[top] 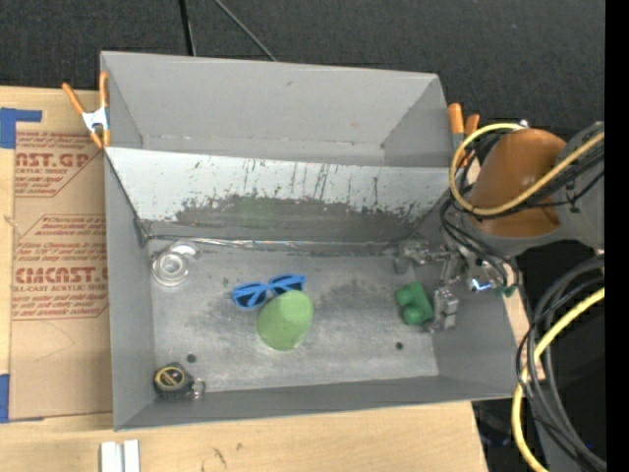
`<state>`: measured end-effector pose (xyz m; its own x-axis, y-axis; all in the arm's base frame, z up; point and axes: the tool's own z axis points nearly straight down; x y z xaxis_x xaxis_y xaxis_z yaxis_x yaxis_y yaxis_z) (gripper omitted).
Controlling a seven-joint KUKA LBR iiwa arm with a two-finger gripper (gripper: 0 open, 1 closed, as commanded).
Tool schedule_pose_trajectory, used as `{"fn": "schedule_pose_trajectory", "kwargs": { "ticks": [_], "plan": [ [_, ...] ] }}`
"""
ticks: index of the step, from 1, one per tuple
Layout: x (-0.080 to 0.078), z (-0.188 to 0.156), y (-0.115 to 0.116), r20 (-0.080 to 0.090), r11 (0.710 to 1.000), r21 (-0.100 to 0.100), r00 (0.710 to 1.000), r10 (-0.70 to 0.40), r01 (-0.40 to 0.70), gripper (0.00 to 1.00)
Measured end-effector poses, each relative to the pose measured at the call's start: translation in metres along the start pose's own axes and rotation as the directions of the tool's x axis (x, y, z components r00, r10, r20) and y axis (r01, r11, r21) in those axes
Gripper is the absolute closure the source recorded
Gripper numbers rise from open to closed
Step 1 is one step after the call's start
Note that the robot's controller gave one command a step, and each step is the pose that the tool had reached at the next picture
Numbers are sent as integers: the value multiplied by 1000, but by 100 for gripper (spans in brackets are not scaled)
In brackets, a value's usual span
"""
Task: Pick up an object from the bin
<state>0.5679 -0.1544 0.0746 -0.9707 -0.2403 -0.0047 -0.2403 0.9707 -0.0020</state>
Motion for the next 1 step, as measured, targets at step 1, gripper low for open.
{"fn": "schedule_pose_trajectory", "kwargs": {
  "ticks": [1],
  "plan": [
    [1, -1, 0, -3, 1000, -1, 1000, 0, 0, 100]
  ]
}}
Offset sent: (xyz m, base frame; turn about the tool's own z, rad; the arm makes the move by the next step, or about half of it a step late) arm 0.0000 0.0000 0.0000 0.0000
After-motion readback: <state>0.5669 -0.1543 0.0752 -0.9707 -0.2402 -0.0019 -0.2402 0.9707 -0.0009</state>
